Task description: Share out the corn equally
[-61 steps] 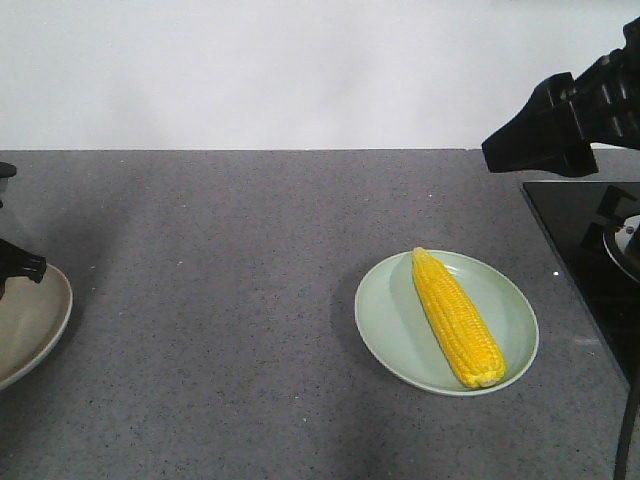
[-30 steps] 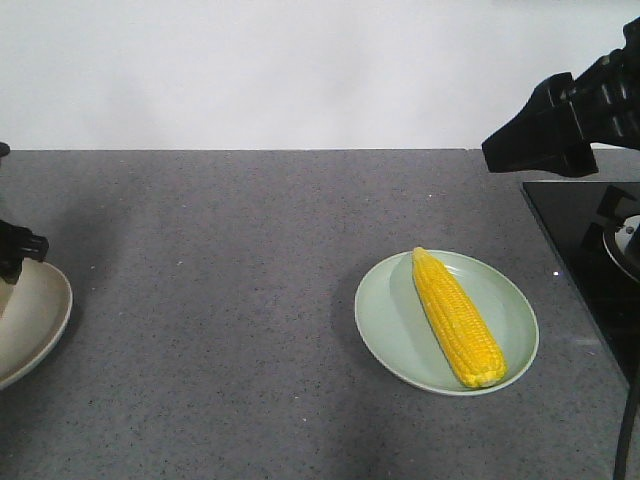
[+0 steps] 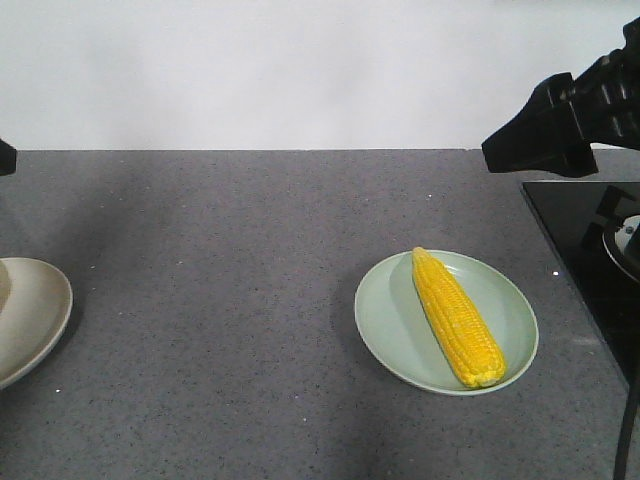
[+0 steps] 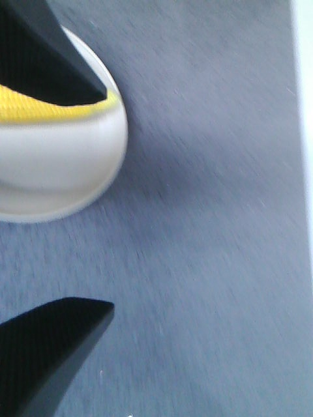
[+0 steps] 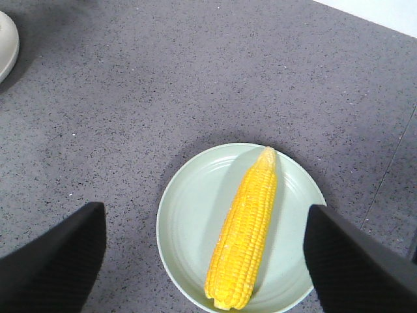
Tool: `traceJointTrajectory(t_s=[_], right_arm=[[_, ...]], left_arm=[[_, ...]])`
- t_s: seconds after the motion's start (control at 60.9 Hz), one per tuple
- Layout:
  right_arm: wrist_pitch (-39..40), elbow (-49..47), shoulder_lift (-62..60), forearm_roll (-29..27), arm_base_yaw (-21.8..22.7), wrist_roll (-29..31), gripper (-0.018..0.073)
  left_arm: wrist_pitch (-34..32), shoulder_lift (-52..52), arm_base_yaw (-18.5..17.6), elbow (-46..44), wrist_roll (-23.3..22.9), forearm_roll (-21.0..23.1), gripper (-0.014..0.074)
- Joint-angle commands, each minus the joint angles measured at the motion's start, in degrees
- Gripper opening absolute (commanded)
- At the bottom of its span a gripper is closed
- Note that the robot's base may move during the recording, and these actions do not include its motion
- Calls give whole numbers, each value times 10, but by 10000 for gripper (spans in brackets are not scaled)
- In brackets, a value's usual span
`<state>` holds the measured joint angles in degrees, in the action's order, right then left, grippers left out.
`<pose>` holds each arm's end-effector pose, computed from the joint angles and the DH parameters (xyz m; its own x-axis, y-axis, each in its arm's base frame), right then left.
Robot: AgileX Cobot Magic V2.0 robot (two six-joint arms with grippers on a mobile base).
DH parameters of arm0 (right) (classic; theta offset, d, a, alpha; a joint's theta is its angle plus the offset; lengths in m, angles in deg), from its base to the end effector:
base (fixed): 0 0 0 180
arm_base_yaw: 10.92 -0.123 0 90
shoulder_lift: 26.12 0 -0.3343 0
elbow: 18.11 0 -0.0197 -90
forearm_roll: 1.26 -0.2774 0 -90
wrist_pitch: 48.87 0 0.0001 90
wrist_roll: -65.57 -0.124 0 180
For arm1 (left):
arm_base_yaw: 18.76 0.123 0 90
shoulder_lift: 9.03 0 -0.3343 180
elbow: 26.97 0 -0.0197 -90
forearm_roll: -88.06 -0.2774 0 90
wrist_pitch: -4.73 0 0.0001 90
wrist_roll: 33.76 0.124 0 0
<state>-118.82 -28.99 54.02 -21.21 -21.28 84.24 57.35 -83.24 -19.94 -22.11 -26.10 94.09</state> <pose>0.2620 0.0883 0.4816 -0.6401 -0.3103 -0.7028 -0.5202 0.8483 0.0993 0.2698 -0.0159 0.4346 -0.6556 0.0829 -0.7506 0.1289 0.9916 -0.0031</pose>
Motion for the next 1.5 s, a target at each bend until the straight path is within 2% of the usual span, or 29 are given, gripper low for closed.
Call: traceJointTrajectory(t_s=[0.0,0.066,0.197,0.345,0.46,0.641,0.805,0.92,1.035,1.134,1.364,1.38,1.479], right_arm=[[30,-16,-10,-9,2,4,588],[30,-16,-10,-3,2,3,588],[33,-16,-10,19,2,-5,588],[63,11,-26,32,2,-12,588],[107,81,-57,33,2,-12,588],[224,212,-128,40,2,-10,587],[312,317,-196,40,2,-10,557],[367,390,-246,40,2,-10,497],[423,449,-285,40,2,-10,408],[468,481,-316,40,2,-10,294],[490,490,-345,40,2,-9,-18],[492,490,-345,40,2,-9,-16],[496,490,-345,40,2,-9,-11]], left_arm=[[-34,55,0,-13,58,83,587],[-34,81,0,-13,72,104,587],[-39,121,0,-8,77,104,587],[-97,177,0,59,79,104,587],[-144,221,0,125,79,102,587],[-201,292,0,211,82,99,587],[-214,337,0,256,83,99,575],[-217,360,0,274,89,99,540],[-224,379,0,286,98,99,458],[-227,387,0,287,98,99,356],[-225,389,0,287,98,95,9],[-225,389,0,287,98,95,-12],[-227,389,0,287,98,93,-8]])
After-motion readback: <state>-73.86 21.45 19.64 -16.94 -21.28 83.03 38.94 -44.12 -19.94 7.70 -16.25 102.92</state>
